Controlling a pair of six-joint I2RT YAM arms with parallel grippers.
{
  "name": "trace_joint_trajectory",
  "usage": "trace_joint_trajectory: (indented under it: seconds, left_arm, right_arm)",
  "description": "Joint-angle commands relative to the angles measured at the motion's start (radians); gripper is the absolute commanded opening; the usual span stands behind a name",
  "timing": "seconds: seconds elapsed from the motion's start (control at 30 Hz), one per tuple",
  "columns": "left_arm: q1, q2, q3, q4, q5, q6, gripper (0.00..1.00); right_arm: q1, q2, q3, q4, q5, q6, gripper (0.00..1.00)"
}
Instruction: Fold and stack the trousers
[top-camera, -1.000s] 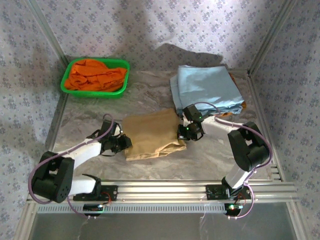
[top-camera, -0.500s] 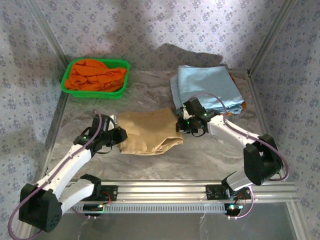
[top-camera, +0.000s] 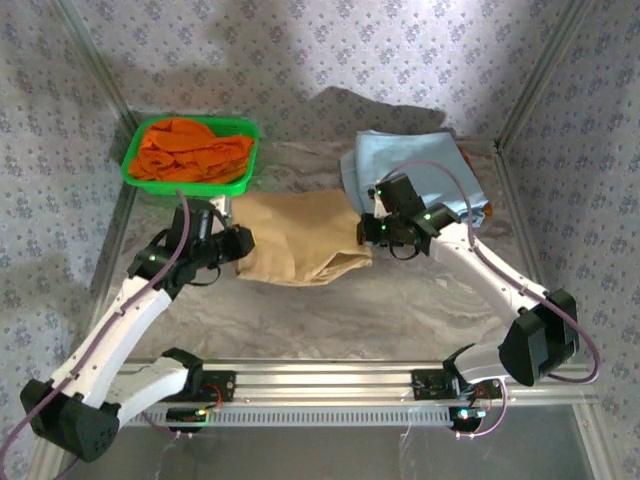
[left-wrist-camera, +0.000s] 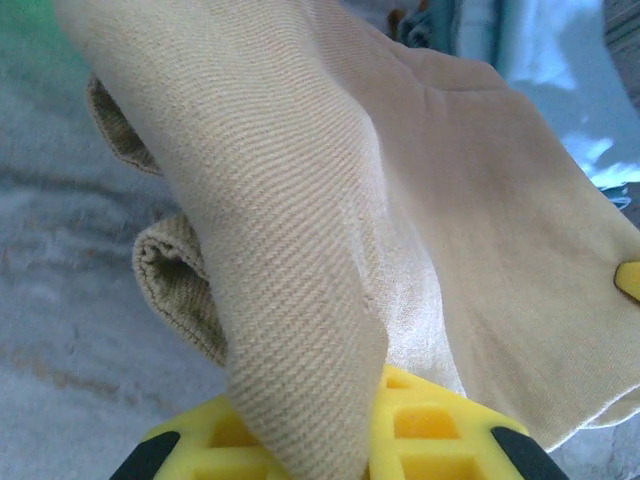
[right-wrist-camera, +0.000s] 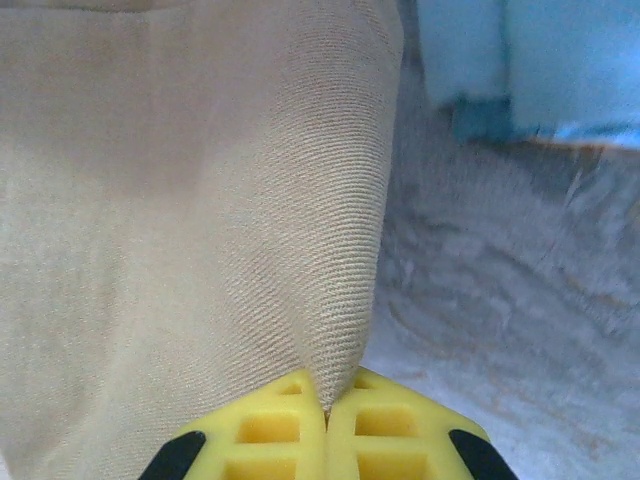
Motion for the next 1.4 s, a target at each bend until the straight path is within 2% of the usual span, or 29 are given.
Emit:
trace_joint_trajectory:
  seconds: [0.0,0.1,0.27,0.43,0.5,0.67,0.87,1.03,1.17,1.37]
  left_arm:
    - [-0.027,0.058,0.119,0.058,-0.057,0.042,0.00]
    - [-0.058,0.154,0.220,0.102,-0.075,0.069,0.00]
    - [-0.132,0.354,0.365,0.225,-0.133,0.123,0.00]
    - [-0.185,0.554,0.503,0.346,-0.156,0.155,0.00]
    - [-0.210,0.626,0.543,0.399,-0.196,0.174,0.00]
    - [-0.239,0.814,0.682,0.467,-0.212,0.167,0.00]
    - [-0.274,1.043,0.953,0.397,-0.223,0.185,0.00]
    - [-0.285,1.175,1.148,0.311,-0.243,0.190,0.00]
    - [-0.283,1.209,1.126,0.303,-0.254,0.155,0.00]
    - [-0.269,1.231,1.047,0.290,-0.205,0.055,0.00]
  right_arm:
    - [-0.051,-0.017,0.105,-0.067,0.055,-0.029,0.00]
    - [-0.122,-0.002,0.193,-0.104,0.068,-0.048,0.00]
    - [-0.324,0.029,0.282,-0.115,0.071,-0.072,0.00]
    - [-0.517,0.092,0.323,-0.061,0.020,-0.079,0.00]
    - [-0.572,0.133,0.352,-0.053,0.002,-0.104,0.00]
    - [-0.706,0.245,0.423,-0.010,-0.049,-0.108,0.00]
    - [-0.757,0.417,0.569,-0.009,-0.063,-0.119,0.00]
    - [-0.788,0.530,0.676,-0.032,-0.079,-0.122,0.00]
    - [-0.809,0.618,0.699,-0.045,-0.085,-0.117,0.00]
    - [-0.832,0.718,0.699,-0.042,-0.108,-0.111,0.02]
